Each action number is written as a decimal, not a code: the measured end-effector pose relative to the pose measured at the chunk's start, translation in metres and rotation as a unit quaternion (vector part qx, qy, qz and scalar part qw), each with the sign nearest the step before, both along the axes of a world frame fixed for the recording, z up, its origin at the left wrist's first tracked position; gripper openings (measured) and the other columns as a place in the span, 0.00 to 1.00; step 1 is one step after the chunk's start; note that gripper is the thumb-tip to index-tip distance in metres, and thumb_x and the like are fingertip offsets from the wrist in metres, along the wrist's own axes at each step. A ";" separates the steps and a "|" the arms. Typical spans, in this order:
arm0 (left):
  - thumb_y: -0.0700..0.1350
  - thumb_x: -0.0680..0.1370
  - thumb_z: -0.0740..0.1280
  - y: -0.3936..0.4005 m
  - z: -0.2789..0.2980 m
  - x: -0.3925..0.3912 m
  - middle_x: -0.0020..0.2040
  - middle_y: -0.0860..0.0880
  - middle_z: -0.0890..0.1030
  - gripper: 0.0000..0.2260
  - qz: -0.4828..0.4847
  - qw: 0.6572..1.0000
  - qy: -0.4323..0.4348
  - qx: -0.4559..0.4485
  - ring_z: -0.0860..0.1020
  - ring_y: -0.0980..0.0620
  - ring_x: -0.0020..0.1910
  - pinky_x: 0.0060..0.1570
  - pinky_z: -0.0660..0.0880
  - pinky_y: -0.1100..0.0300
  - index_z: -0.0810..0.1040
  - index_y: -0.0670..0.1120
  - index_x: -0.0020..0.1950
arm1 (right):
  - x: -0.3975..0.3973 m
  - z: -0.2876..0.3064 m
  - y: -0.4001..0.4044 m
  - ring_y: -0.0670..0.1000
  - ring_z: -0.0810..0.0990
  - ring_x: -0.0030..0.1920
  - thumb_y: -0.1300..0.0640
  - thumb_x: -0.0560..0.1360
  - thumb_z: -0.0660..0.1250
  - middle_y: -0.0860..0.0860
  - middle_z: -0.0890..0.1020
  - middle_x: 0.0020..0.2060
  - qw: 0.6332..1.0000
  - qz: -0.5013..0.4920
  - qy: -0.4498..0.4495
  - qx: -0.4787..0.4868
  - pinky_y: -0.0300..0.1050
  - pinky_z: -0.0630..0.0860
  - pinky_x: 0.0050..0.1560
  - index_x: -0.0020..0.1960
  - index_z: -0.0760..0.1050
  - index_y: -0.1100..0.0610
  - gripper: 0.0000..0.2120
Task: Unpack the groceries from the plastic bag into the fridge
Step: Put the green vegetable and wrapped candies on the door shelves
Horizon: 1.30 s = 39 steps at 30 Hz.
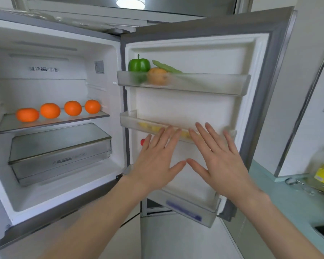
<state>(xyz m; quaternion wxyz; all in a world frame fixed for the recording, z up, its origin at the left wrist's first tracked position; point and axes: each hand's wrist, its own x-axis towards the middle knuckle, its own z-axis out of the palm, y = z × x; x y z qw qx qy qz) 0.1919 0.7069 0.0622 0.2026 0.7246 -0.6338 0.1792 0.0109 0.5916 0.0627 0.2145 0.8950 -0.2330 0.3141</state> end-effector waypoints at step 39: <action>0.56 0.84 0.63 0.148 0.008 -0.131 0.85 0.45 0.54 0.33 0.179 0.969 -0.104 -0.133 0.53 0.47 0.84 0.80 0.58 0.42 0.56 0.45 0.84 | -0.017 -0.059 0.087 0.50 0.57 0.83 0.38 0.85 0.51 0.44 0.56 0.83 0.750 0.502 -0.187 0.389 0.52 0.57 0.81 0.85 0.49 0.46 0.31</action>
